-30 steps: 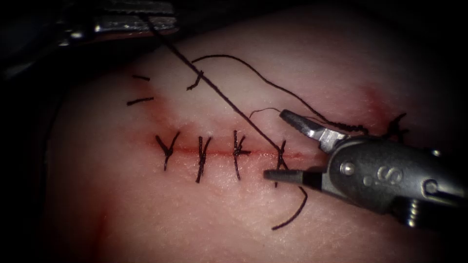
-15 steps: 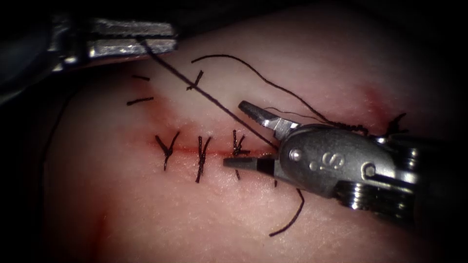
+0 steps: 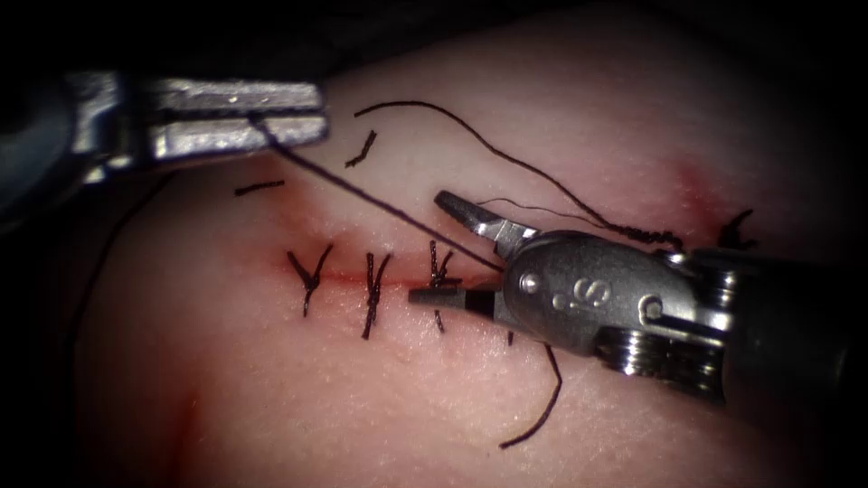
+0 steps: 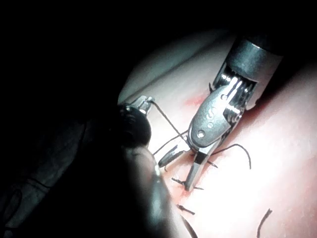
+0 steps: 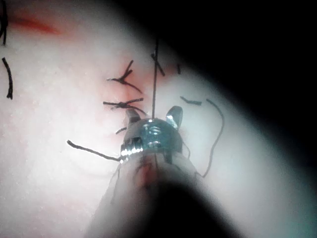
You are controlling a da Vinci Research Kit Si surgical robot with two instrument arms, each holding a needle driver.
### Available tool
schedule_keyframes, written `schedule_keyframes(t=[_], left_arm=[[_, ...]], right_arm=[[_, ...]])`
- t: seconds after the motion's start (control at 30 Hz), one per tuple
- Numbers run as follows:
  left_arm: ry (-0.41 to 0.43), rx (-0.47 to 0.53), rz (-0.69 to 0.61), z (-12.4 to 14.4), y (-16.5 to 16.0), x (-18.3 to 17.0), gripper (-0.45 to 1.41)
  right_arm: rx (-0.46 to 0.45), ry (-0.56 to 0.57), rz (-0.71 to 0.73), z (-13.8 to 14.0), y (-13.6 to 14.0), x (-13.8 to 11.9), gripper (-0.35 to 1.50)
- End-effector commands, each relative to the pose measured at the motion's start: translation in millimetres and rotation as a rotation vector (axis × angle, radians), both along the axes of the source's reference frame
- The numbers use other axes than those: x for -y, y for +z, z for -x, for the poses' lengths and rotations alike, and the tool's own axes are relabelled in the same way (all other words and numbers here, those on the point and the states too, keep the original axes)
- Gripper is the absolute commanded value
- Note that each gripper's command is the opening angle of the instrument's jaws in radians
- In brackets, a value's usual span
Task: Wound Closure
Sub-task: Cut working end with right blades, then set down suture with left end-effector
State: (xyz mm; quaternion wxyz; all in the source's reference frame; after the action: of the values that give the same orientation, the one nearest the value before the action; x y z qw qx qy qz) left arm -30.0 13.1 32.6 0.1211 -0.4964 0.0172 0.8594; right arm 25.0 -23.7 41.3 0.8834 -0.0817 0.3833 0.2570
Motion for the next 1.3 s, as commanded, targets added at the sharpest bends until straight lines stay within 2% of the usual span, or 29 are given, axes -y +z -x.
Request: schedule_keyframes(t=[0.03,0.23,0.27,0.3,0.33,0.53,0.57,0.6,0.67,0.7,0.73,0.77,0.8,0.83,0.87,0.9,1.0,1.03,1.13,1.17,1.2,1.27,1.3], left_arm=[[0.0,0.005,0.007,0.5,-0.1,-1.0,-0.45],[0.002,0.005,0.009,0.4,-0.3,-0.5,-0.45],[0.003,0.005,0.011,0.5,-0.4,-0.3,-0.45],[0.003,0.004,0.012,0.5,-0.4,-0.2,-0.45],[0.003,0.004,0.013,0.5,-0.4,-0.1,-0.45],[0.006,0.001,0.024,0.6,-0.1,0.9,-0.45],[0.005,0.0,0.032,0.6,0.0,1.6,-0.45],[0.005,0.0,0.032,0.6,0.0,1.6,-0.45],[0.014,-0.001,0.042,0.4,0.0,2.9,-0.45],[0.017,0.0,0.046,0.3,-0.1,3.3,-0.45],[0.021,0.0,0.051,0.0,-0.3,3.9,-0.45],[0.03,0.0,0.063,-0.3,-0.6,4.9,-0.45],[0.03,0.001,0.061,-0.5,-0.8,5.4,-0.45],[0.03,0.001,0.061,-0.5,-0.8,5.4,-0.45],[0.031,0.022,0.056,-0.3,-1.2,6.6,-0.45],[0.033,0.033,0.056,0.0,-1.3,7.2,-0.45],[0.051,0.061,0.055,1.9,-1.6,8.7,-0.45],[0.069,0.079,0.057,3.8,-1.5,9.8,-0.45],[0.14,0.11,0.029,7.3,-0.9,12.5,-0.45],[0.14,0.11,0.029,7.3,-0.9,12.5,-0.45],[0.177,0.119,0.009,8.7,-0.3,13.9,-0.45],[0.197,0.137,-0.012,9.6,0.3,14.8,-0.45],[0.198,0.149,-0.038,10.0,0.9,15.2,-0.15]], right_arm=[[-0.004,0.001,0.006,-1.2,0.4,-0.9,1.16],[-0.002,-0.006,0.006,-1.7,0.9,-0.7,1.15],[-0.009,-0.01,0.007,-1.7,0.9,-0.7,0.76],[-0.025,-0.01,-0.006,-1.6,0.8,-0.6,0.11],[-0.036,-0.013,-0.027,-1.6,0.7,-0.6,-0.35],[-0.083,-0.012,-0.054,-1.7,-1.3,-1.0,-0.35],[-0.093,-0.004,-0.046,-1.6,-1.9,-0.9,0.31],[-0.093,-0.004,-0.046,-1.6,-1.9,-0.9,0.31],[-0.115,0.001,-0.027,-0.8,-2.6,-0.4,1.24],[-0.12,-0.006,-0.027,-0.2,-2.8,-0.1,1.35],[-0.121,-0.007,-0.031,0.5,-2.9,0.1,1.4],[-0.045,-0.014,0.003,3.0,-3.3,0.3,1.48],[-0.018,-0.029,0.023,4.2,-3.4,0.4,1.48],[-0.018,-0.029,0.023,4.2,-3.4,0.4,1.48],[0.022,-0.055,0.046,7.3,-3.7,0.5,1.48],[0.047,-0.068,0.058,8.7,-3.9,0.3,1.48],[0.097,-0.082,0.073,13.1,-4.5,-0.8,1.46],[0.118,-0.089,0.098,15.3,-4.9,-1.5,1.45],[0.159,-0.071,0.151,19.4,-5.6,-3.2,1.45],[0.159,-0.071,0.151,19.4,-5.6,-3.2,1.45],[0.173,-0.064,0.156,20.5,-5.8,-3.7,1.45],[0.195,-0.058,0.158,21.1,-5.7,-3.8,1.43],[0.203,-0.054,0.158,21.1,-5.7,-3.8,1.43]])
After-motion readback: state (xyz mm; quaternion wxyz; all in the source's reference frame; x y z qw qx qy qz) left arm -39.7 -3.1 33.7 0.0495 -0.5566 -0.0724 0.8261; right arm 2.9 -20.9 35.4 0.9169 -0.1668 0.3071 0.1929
